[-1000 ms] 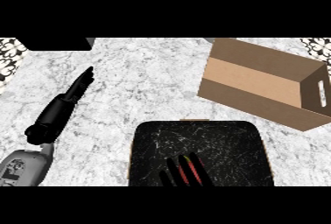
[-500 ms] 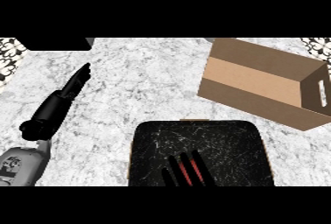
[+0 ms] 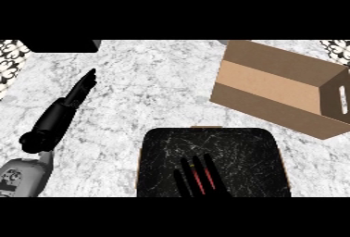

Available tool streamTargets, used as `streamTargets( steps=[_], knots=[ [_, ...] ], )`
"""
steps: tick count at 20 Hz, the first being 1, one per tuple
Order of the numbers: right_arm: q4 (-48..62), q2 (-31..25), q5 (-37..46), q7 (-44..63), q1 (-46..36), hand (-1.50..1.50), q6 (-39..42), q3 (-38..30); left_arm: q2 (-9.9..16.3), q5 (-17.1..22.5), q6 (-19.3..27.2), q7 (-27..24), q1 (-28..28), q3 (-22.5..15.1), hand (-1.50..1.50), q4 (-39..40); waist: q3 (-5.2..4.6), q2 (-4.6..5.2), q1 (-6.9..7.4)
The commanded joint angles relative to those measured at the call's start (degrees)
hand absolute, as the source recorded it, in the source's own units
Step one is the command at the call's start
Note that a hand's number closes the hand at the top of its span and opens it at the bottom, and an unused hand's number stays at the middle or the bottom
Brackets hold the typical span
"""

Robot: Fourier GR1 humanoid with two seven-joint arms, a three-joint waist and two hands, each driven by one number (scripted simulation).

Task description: Pick the bell pepper from the tray and place it in the cardboard box

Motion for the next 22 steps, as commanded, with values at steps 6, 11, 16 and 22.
streamTargets(
  steps=[6, 11, 16, 22],
  knots=[
    [18.37, 13.48, 8.76, 1.91, 1.4, -1.5, -0.06, -0.02, -1.79, -1.21, -0.64, 2.78, -2.23, 0.82, 0.0, -1.19, 0.06, 0.11, -0.03],
    [20.04, 10.03, 13.82, -1.75, 4.43, -1.5, -2.73, -1.53, -1.97, -1.5, -1.77, 1.79, -4.01, 3.13, 0.0, 1.13, 0.06, 0.15, -0.41],
    [22.46, 9.58, 16.91, -6.45, 6.15, -1.5, -3.42, -4.99, -4.58, -4.06, -2.04, 3.07, -3.8, 2.01, 0.0, 1.96, 0.07, 0.14, -0.29],
    [22.49, 11.01, 18.48, -12.11, 8.35, -1.5, -1.4, -8.02, -3.39, -3.86, -5.49, 1.13, 1.13, 5.13, 0.0, -1.96, 0.06, 0.12, -0.08]
  ],
)
